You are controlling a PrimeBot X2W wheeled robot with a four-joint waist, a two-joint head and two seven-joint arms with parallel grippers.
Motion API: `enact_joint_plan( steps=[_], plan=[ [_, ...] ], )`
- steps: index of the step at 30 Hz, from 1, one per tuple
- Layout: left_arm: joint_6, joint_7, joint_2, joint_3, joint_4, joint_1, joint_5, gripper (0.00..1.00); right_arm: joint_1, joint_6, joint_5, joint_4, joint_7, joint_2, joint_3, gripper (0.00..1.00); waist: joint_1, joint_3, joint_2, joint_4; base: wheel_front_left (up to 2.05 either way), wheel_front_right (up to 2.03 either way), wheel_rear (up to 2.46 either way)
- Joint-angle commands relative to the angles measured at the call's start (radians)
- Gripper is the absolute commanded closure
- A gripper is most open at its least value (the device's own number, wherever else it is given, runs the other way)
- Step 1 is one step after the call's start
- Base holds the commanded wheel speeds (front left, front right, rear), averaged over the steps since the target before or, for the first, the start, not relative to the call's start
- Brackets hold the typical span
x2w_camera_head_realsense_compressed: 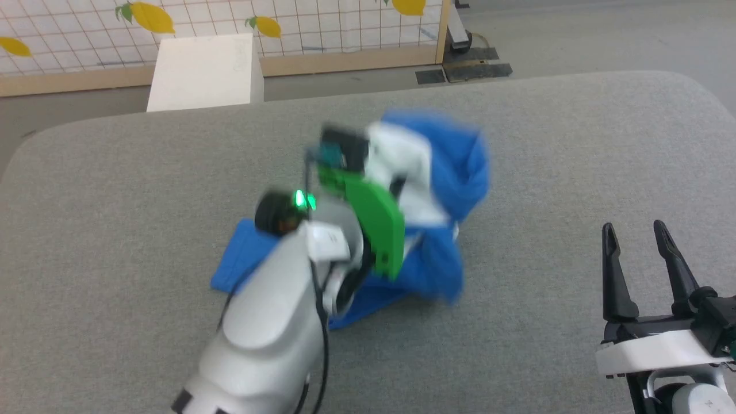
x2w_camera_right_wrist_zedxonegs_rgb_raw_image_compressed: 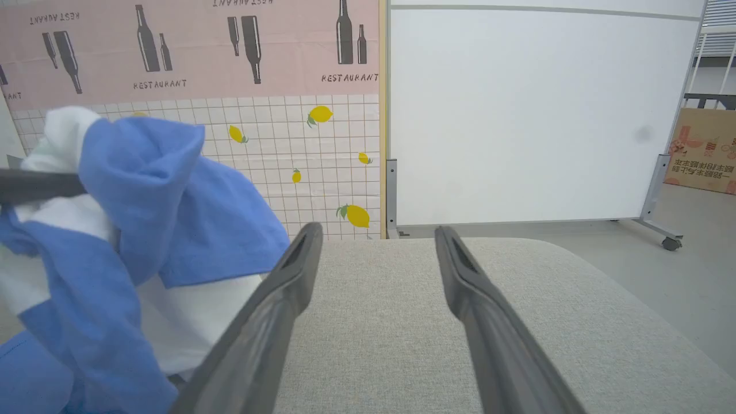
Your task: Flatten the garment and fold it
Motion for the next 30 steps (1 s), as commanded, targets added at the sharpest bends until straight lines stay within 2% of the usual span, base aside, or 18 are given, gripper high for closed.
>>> enact_joint_plan(
  steps=[1,4,5,6,7,8,14,20,26,30],
  plan=[
    [0.013,-0.009,0.001,-0.013,0.037,0.027,0.018,1.0,0.004,-0.001,0.008,0.003,-0.008,0.001,0.0,0.0,0.0001,0.01,-0.0001,-0.008,0.0,0.0,0.0],
    [0.047,-0.001,0.001,-0.042,0.145,0.077,0.034,1.0,0.002,-0.001,0.007,0.003,-0.007,0.001,0.0,0.0,0.0001,0.017,-0.0001,-0.01,0.0,0.0,0.0],
    [0.056,0.002,0.001,-0.045,0.17,0.088,0.031,0.96,0.002,-0.001,0.006,0.003,-0.006,0.001,0.0,0.0,0.0001,0.018,-0.0001,-0.009,0.0,0.0,0.0],
    [0.064,0.007,0.001,-0.052,0.198,0.098,0.029,0.68,0.001,-0.001,0.005,0.002,-0.005,0.001,-0.001,0.0,0.0001,0.021,-0.0001,-0.007,0.0,0.0,0.0],
    [0.068,0.005,0.001,-0.055,0.215,0.102,0.026,0.56,0.0,-0.001,0.003,0.0,-0.003,0.001,0.0,0.0,0.0001,0.024,-0.0001,-0.005,0.0,0.0,0.0],
    [0.072,-0.006,0.0,-0.055,0.229,0.103,0.017,0.01,-0.002,-0.001,0.002,-0.001,-0.002,0.001,0.0,0.0,0.0001,0.028,-0.0001,-0.003,0.0,0.0,0.0],
    [0.065,-0.081,0.0,-0.077,0.229,0.072,-0.041,0.0,-0.001,-0.001,-0.01,-0.006,0.006,0.001,-0.003,0.0,0.0001,0.022,-0.0001,0.03,0.0,0.0,0.0],
    [0.061,-0.188,0.004,-0.067,0.114,0.065,-0.072,0.0,0.015,-0.001,-0.017,-0.015,0.02,0.001,-0.003,0.0,0.0001,-0.017,-0.0001,0.065,0.0,0.0,0.0],
    [0.123,-0.358,0.092,-0.011,-0.077,0.192,-0.036,0.0,0.051,-0.001,-0.018,-0.03,0.031,0.001,-0.008,0.0,0.0001,-0.049,-0.0001,0.098,0.0,0.0,0.0],
    [0.127,-0.506,0.157,0.023,-0.202,0.332,-0.023,0.0,0.084,-0.001,-0.017,-0.044,0.038,0.001,-0.018,0.0,0.0001,-0.05,-0.0001,0.122,0.0,0.0,0.0]
  ],
)
